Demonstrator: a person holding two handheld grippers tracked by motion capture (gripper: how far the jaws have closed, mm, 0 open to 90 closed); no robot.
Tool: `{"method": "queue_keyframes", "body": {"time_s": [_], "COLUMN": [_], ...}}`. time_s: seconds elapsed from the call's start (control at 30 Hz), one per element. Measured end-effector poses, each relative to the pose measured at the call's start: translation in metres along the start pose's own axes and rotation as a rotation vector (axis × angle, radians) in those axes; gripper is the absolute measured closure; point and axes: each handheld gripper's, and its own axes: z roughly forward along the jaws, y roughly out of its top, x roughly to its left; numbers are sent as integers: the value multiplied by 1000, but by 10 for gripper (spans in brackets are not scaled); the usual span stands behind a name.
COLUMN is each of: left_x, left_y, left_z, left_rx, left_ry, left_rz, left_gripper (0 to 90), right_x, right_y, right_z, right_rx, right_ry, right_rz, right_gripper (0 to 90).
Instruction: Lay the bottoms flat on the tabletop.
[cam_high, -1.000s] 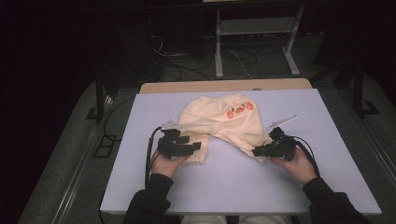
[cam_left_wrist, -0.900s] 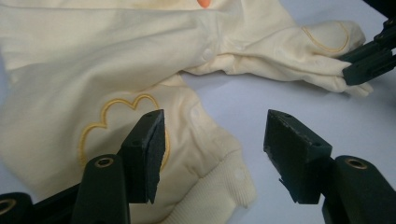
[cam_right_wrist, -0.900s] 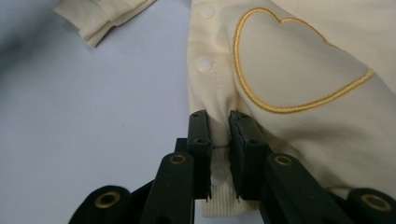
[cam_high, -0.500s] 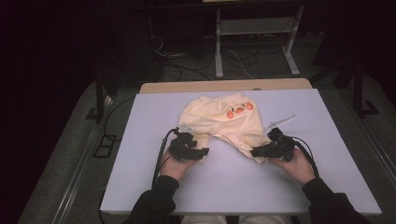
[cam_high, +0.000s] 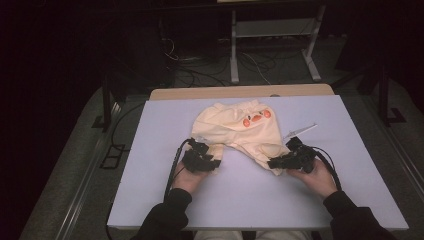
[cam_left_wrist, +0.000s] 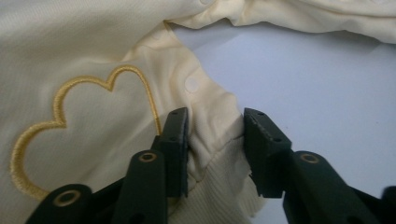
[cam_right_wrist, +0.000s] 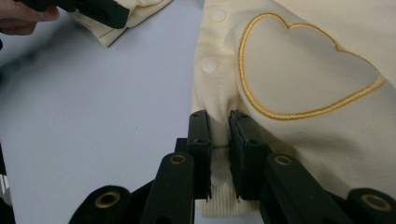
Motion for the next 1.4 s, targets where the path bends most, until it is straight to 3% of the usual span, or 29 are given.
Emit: {"method": "queue_keyframes", "body": {"time_s": [0.1, 0.47, 0.7, 0.9, 1.07, 1.4], "left_x": [1, -11, -13, -19, -23, -27], "left_y": [1, -3, -6, -10, -11, -13], "left_z": [-3, -22, -28, -29, -28, -25], "left_rx": [10, 44, 46, 78, 96, 113], "left_ry": [-21, -186, -216, -243, -256, -283], "left_rz": [2, 47, 79, 121, 136, 150], "left_gripper": [662, 717, 716, 714, 713, 706], "right_x": [2, 24, 35, 42, 47, 50], "right_y": [0, -4, -8, -8, -9, -10], "right_z": [0, -1, 4, 9, 12, 12], "right_rx": [1, 12, 36, 69, 106, 127], "right_ry": [16, 73, 76, 70, 67, 90], "right_rz": [7, -11, -20, -31, -50, -52], "right_gripper": [781, 782, 781, 781, 781, 780]}}
